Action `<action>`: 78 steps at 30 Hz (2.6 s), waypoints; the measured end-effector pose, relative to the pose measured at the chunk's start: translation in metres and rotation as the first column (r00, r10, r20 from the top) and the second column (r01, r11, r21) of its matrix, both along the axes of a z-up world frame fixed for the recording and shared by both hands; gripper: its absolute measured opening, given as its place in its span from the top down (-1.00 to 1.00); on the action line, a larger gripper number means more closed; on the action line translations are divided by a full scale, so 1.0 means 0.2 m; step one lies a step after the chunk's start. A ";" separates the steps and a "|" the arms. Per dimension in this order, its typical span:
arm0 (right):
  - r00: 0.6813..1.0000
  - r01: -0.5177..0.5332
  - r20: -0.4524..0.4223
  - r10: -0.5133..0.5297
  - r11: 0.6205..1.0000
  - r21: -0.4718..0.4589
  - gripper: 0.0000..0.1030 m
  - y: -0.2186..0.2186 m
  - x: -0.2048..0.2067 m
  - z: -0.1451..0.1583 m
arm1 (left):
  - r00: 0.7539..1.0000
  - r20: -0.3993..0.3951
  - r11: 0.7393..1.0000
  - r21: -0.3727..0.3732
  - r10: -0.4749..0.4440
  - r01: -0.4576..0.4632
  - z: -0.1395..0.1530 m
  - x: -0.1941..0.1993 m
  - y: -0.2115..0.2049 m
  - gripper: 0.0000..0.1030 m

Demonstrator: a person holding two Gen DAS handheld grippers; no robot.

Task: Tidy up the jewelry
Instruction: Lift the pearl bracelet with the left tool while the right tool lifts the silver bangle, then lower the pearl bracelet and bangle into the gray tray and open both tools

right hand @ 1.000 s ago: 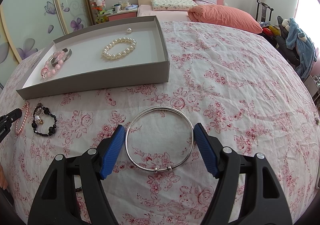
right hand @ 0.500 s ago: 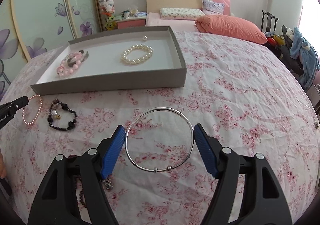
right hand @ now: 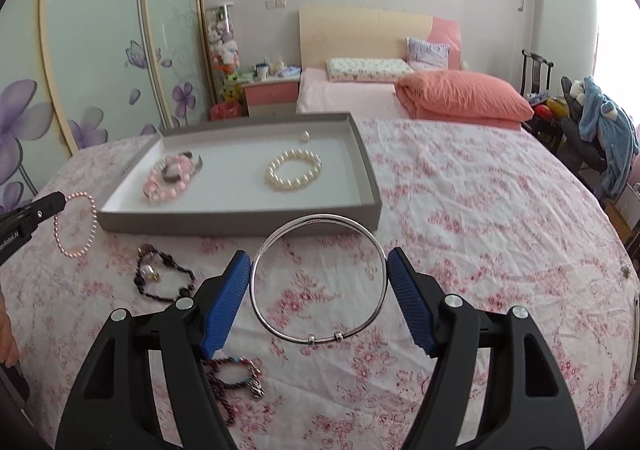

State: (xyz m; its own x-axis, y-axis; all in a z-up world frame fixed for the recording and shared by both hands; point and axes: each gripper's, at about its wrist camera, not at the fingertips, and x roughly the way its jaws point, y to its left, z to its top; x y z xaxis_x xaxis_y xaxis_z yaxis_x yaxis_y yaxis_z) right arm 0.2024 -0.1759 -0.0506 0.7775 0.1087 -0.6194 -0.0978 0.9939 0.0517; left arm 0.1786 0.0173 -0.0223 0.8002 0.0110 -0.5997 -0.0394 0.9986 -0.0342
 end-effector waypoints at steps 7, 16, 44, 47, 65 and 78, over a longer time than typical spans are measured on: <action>0.996 -0.013 0.084 0.012 1.000 0.005 -0.37 0.02 0.00 0.10 | 0.999 0.036 1.000 0.006 -0.003 0.003 0.07 0.00 -0.02 0.87; 0.983 -0.018 0.183 0.015 1.000 0.015 -0.37 0.05 0.02 0.22 | 0.996 0.094 1.000 0.011 -0.002 0.001 0.18 0.04 -0.05 0.87; 0.975 -0.029 0.222 0.025 0.999 0.014 -0.37 0.17 0.49 0.20 | 0.993 0.110 0.998 0.052 -0.033 0.028 0.22 0.53 -0.16 0.87; 0.980 -0.033 0.195 0.028 0.999 0.018 -0.37 0.18 0.58 0.16 | 0.995 0.098 0.999 0.046 -0.034 0.029 0.19 0.60 -0.16 0.87; 0.995 -0.069 0.074 0.067 0.997 0.018 -0.45 0.26 0.76 0.02 | 0.999 0.014 0.999 0.022 -0.039 0.039 -0.01 0.82 -0.15 0.83; 0.994 -0.060 0.093 0.059 0.998 0.011 -0.47 0.23 0.71 0.04 | 1.000 -0.009 1.000 0.001 0.013 -0.013 -0.05 0.82 -0.06 0.52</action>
